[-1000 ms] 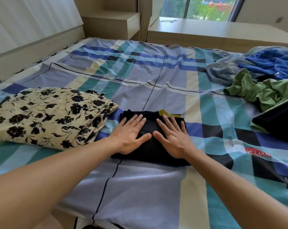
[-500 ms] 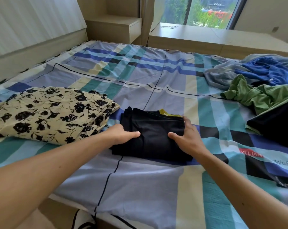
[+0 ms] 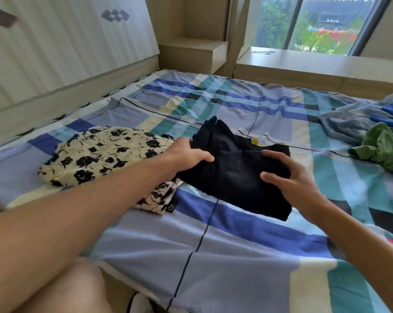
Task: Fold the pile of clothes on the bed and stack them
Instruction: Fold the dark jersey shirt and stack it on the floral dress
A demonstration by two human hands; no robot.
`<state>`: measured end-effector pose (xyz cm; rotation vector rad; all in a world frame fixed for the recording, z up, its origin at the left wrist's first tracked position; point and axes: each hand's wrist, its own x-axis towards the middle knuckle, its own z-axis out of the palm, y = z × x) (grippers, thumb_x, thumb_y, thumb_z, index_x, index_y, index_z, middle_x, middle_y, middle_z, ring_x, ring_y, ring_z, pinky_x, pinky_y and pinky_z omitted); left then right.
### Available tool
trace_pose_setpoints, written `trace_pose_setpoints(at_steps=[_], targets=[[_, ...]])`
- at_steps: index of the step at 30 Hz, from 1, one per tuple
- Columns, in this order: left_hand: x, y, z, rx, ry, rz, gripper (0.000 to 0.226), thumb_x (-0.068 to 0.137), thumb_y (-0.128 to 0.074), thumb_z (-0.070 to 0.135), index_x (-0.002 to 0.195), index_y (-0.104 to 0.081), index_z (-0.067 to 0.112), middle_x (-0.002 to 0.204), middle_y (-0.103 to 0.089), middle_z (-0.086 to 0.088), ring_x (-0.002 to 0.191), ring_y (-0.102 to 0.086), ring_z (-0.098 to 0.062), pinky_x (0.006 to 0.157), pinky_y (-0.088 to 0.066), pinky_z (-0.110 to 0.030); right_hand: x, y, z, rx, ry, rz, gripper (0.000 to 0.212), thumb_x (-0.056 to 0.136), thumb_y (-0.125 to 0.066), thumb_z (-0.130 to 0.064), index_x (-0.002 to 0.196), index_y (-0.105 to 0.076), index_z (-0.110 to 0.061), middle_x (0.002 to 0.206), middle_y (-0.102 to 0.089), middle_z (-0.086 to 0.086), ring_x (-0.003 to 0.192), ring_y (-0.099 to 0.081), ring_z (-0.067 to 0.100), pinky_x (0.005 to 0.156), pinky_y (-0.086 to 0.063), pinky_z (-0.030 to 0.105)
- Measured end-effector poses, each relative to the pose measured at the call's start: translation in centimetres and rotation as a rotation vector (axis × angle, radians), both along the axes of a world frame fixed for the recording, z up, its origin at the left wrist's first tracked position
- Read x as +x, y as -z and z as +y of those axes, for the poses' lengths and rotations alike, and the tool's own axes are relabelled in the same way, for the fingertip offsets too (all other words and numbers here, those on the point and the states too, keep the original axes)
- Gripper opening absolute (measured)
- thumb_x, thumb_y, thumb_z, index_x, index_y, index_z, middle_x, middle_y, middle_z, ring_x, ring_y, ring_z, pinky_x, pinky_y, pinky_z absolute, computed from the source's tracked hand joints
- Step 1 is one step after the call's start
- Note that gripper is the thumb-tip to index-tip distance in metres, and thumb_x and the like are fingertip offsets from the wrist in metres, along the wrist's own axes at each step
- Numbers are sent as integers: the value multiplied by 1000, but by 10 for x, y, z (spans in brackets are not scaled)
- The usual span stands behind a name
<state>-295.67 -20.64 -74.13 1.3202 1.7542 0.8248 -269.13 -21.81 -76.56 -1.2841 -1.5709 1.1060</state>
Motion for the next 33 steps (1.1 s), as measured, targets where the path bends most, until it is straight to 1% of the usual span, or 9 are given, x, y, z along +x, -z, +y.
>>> trace_pose_setpoints(at_steps=[5, 10, 14, 16, 19, 22, 26, 29, 33], targets=[[-104, -62, 13, 31, -72, 162, 53, 67, -85, 38, 114, -68, 20, 101, -72, -4, 88, -71, -22, 77, -58, -33, -112, -27, 34, -6, -52, 105, 49, 84, -77, -6, 128, -64, -25, 95, -71, -4, 77, -71, 11, 80, -62, 33], [-212, -72, 22, -19, -200, 281, 37, 73, -83, 23, 104, -69, 10, 95, -74, -14, 80, -72, -29, 64, -55, -31, -233, -21, 61, 5, -145, 49, 60, 79, -82, -20, 133, -58, -31, 125, -64, 5, 98, -70, 19, 86, -61, 39], [-265, -29, 18, -188, -299, 295, 46, 72, -84, 27, 107, -63, 6, 104, -69, -14, 92, -68, -31, 79, -56, -37, -286, 8, 58, -41, -220, -121, 66, 85, -78, -25, 143, -48, -32, 137, -50, 8, 116, -59, 25, 100, -53, 41], [-273, 8, 15, -267, -310, 444, 55, 69, -82, 36, 110, -58, 7, 115, -64, -14, 98, -62, -29, 82, -52, -37, -294, 26, 50, -101, -224, -276, 68, 89, -73, -30, 149, -40, -32, 144, -39, 11, 121, -54, 28, 102, -48, 37], [-266, 39, 15, 62, -340, 786, 51, 83, -65, 31, 129, -51, 14, 136, -51, -12, 120, -50, -34, 96, -45, -47, -298, 38, 44, 29, -73, -621, 78, 87, -70, -41, 152, -28, -33, 150, -22, 14, 135, -36, 34, 115, -32, 46], [-252, 40, 16, 423, 31, 953, 66, 89, -45, 52, 147, -42, 23, 153, -38, -6, 142, -32, -29, 113, -32, -52, -304, 37, 44, 372, -61, -718, 83, 90, -60, -42, 157, -13, -29, 163, 0, 9, 151, -1, 32, 123, -7, 49], [-253, 59, 20, 119, 258, 976, 95, 74, -12, 86, 157, -14, 39, 167, -2, 7, 154, 7, -19, 124, -3, -52, -316, 52, 48, 332, -249, -750, 80, 97, -31, -65, 161, -3, -27, 167, 17, 4, 152, 23, 22, 121, 15, 52], [-251, 80, 21, -40, 260, 934, 105, 63, -7, 95, 156, -4, 45, 167, 7, 12, 153, 13, -20, 123, 2, -55, -311, 74, 51, 152, -315, -792, 84, 93, -21, -76, 160, -1, -31, 167, 17, 2, 152, 23, 19, 119, 16, 57], [-247, 83, 21, -125, 265, 970, 104, 62, -3, 91, 156, -1, 45, 166, 10, 13, 153, 14, -23, 122, 3, -56, -311, 81, 51, 132, -329, -808, 84, 92, -18, -78, 160, 0, -32, 167, 17, 2, 152, 23, 19, 119, 17, 57]])
